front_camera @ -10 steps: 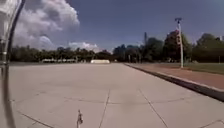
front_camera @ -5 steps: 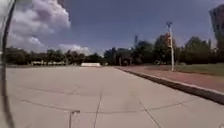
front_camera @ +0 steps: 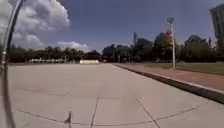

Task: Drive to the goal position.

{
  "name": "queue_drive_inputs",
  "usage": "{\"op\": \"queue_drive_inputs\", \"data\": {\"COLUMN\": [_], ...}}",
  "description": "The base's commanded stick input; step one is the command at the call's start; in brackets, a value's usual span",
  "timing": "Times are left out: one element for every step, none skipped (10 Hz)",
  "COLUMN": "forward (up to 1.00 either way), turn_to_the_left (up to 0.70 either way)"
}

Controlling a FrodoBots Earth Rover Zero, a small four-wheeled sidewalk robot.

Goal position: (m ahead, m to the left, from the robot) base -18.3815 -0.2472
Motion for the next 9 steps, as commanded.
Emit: {"op": "queue_drive_inputs", "data": {"forward": [0.85, 0.85, 0.85, 0.85, 0.85, 0.85, 0.85, 0.85, 0.85], "turn_to_the_left": [-0.3, -0.21, -0.01, 0.0, 0.0, 0.0, 0.0, 0.0, 0.0]}}
